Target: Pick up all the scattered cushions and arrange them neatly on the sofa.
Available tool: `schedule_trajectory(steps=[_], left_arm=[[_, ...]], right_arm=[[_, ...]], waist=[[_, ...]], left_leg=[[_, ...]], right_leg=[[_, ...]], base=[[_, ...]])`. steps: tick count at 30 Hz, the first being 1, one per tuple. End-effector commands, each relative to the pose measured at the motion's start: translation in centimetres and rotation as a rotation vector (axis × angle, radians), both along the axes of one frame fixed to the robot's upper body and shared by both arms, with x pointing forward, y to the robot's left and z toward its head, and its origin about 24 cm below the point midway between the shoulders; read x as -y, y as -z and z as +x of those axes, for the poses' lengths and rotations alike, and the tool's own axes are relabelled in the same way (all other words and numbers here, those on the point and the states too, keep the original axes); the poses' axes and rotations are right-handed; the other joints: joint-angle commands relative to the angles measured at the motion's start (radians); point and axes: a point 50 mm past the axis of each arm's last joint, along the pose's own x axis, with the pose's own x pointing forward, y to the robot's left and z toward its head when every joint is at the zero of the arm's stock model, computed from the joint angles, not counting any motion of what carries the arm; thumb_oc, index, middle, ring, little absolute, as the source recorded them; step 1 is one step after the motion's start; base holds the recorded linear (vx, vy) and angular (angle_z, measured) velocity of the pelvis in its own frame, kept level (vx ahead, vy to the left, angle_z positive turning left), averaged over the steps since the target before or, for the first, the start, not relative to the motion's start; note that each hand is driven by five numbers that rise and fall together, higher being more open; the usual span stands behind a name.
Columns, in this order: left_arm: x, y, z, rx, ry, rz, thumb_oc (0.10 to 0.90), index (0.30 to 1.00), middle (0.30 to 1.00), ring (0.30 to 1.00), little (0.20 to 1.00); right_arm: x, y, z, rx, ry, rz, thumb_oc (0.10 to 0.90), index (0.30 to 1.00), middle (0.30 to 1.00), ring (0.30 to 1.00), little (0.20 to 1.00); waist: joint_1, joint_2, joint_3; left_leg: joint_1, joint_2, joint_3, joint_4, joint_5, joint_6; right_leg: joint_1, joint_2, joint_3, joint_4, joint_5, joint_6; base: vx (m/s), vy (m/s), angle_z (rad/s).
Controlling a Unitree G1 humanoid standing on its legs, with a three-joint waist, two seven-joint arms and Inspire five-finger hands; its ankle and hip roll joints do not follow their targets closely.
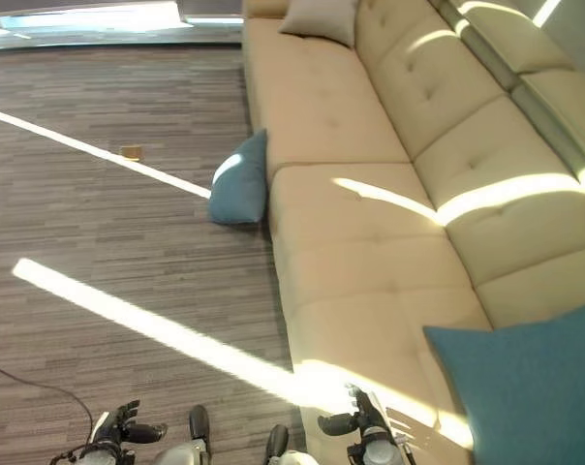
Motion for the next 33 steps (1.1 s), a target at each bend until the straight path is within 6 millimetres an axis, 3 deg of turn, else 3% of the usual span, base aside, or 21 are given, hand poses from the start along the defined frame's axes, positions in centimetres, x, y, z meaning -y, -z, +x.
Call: schedule_trajectory(steps=[1, 4, 7, 9, 13, 19, 20, 23, 26, 29, 31, 32, 33], left_arm=[[-2.3, -0.7, -0.5, -0.010, 0.026, 0.085, 0.800, 0.900, 0.900, 0.900, 0.900], [-2.8, -1.0, -0.1, -0.002, 0.039, 0.104, 0.800, 0.900, 0.900, 0.900, 0.900], [-3.4, -1.7, 1.2, 0.032, 0.083, 0.133, 0.800, 0.900, 0.900, 0.900, 0.900], [-3.6, -2.0, 1.7, 0.046, 0.098, 0.144, 0.800, 0.900, 0.900, 0.900, 0.900], [-3.1, -2.1, 2.5, 0.059, 0.140, 0.142, 0.800, 0.900, 0.900, 0.900, 0.900], [-1.2, -1.1, 2.1, 0.035, 0.154, 0.088, 0.800, 0.900, 0.900, 0.900, 0.900], [-0.7, -0.8, 1.7, 0.016, 0.159, 0.073, 0.800, 0.900, 0.900, 0.900, 0.900], [-0.1, -0.7, 1.8, 0.021, 0.169, 0.055, 0.800, 0.900, 0.900, 0.900, 0.900], [0.1, -0.7, 2.1, 0.029, 0.168, 0.047, 0.800, 0.900, 0.900, 0.900, 0.900], [0.0, -0.6, 1.6, 0.007, 0.171, 0.052, 0.800, 0.900, 0.900, 0.900, 0.900], [-0.2, -0.5, 1.2, -0.008, 0.173, 0.059, 0.800, 0.900, 0.900, 0.900, 0.900], [-0.3, -0.6, 1.3, 0.001, 0.166, 0.061, 0.800, 0.900, 0.900, 0.900, 0.900], [-0.4, -0.5, 1.0, -0.008, 0.166, 0.059, 0.800, 0.900, 0.900, 0.900, 0.900]], right_arm=[[0.3, -0.6, 1.4, 0.038, -0.015, -0.041, 0.800, 0.900, 0.900, 0.900, 0.900], [0.1, -0.5, 1.6, 0.039, -0.010, -0.029, 0.800, 0.900, 0.900, 0.900, 0.900], [0.0, -0.4, 1.6, 0.029, -0.004, -0.022, 0.800, 0.900, 0.900, 0.900, 0.900], [0.1, 0.0, 0.9, 0.000, 0.011, -0.016, 0.800, 0.900, 0.900, 0.900, 0.900], [0.6, 0.8, -0.8, -0.056, 0.081, 0.000, 0.800, 0.900, 0.900, 0.900, 0.900], [1.6, 1.0, -1.5, -0.066, 0.135, -0.012, 0.800, 0.900, 0.900, 0.900, 0.900], [1.9, 0.9, -1.7, -0.069, 0.146, -0.014, 0.800, 0.900, 0.900, 0.900, 0.900], [2.4, 0.7, -1.4, -0.060, 0.146, -0.030, 0.800, 0.900, 0.900, 0.900, 0.900], [2.6, 0.6, -1.1, -0.059, 0.142, -0.040, 0.800, 0.900, 0.900, 0.900, 0.900], [2.6, 0.7, -1.3, -0.070, 0.138, -0.044, 0.800, 0.900, 0.900, 0.900, 0.900], [2.6, 0.7, -1.3, -0.067, 0.131, -0.046, 0.800, 0.900, 0.900, 0.900, 0.900], [2.5, 0.6, -1.2, -0.061, 0.125, -0.051, 0.800, 0.900, 0.900, 0.900, 0.900], [2.4, 0.7, -1.3, -0.067, 0.122, -0.050, 0.800, 0.900, 0.900, 0.900, 0.900]], waist=[[0.009, -0.043, -0.029], [0.015, -0.043, -0.027], [-0.003, -0.033, -0.031], [-0.011, -0.022, -0.039], [-0.018, -0.003, -0.029], [-0.012, 0.008, -0.052], [-0.014, 0.006, -0.058], [-0.005, -0.008, -0.039], [0.007, -0.021, -0.022], [0.016, -0.033, -0.030], [0.024, -0.030, -0.038], [0.040, -0.028, -0.035], [0.040, -0.024, -0.043]], left_leg=[[0.001, -0.012, -0.091, 0.076, -0.145, -0.033], [0.005, -0.025, -0.105, 0.067, -0.145, -0.022], [0.022, -0.051, -0.141, 0.041, -0.138, -0.009], [0.043, -0.063, -0.160, 0.011, -0.130, -0.005], [0.093, -0.100, -0.220, -0.008, -0.135, 0.005], [0.124, -0.111, -0.264, -0.005, -0.163, -0.020], [0.121, -0.106, -0.255, 0.045, -0.189, -0.035], [0.040, -0.091, -0.216, 0.238, -0.169, -0.070], [-0.046, -0.068, -0.186, 0.377, -0.150, -0.069], [-0.093, -0.041, -0.150, 0.301, -0.173, -0.046], [-0.121, -0.033, -0.157, 0.212, -0.122, -0.051], [-0.168, -0.028, -0.168, 0.160, -0.058, -0.065], [-0.156, -0.027, -0.174, 0.133, -0.061, -0.066]], right_leg=[[-0.062, -0.041, 0.097, 0.016, 0.017, 0.067], [-0.079, -0.050, 0.120, 0.061, 0.012, 0.073], [-0.127, 0.007, 0.249, 0.097, 0.017, 0.078], [-0.143, 0.043, 0.294, 0.091, 0.020, 0.076], [-0.180, 0.095, 0.256, 0.066, 0.036, 0.075], [-0.129, 0.090, 0.246, 0.025, 0.032, 0.064], [-0.101, 0.087, 0.231, 0.001, 0.031, 0.058], [-0.053, 0.078, 0.217, -0.029, 0.028, 0.041], [-0.021, 0.075, 0.215, -0.043, 0.012, 0.020], [0.000, 0.070, 0.214, -0.052, -0.011, 0.024], [0.013, 0.078, 0.223, -0.060, -0.027, 0.030], [0.034, 0.087, 0.237, -0.063, -0.046, 0.028], [0.039, 0.092, 0.247, -0.061, -0.056, 0.030]], base=[[0.04, 0.197, 0.10], [0.04, 0.127, 0.06], [0.14, 0.152, 0.23], [0.17, 0.121, 0.59], [0.20, 0.077, 0.45], [0.20, -0.026, 0.73], [0.24, -0.083, 0.32], [0.11, -0.073, 0.33], [0.09, -0.053, 0.35], [0.18, -0.008, 0.11], [0.26, 0.056, 0.23], [0.29, 0.113, 0.02], [0.34, 0.137, -0.13]])
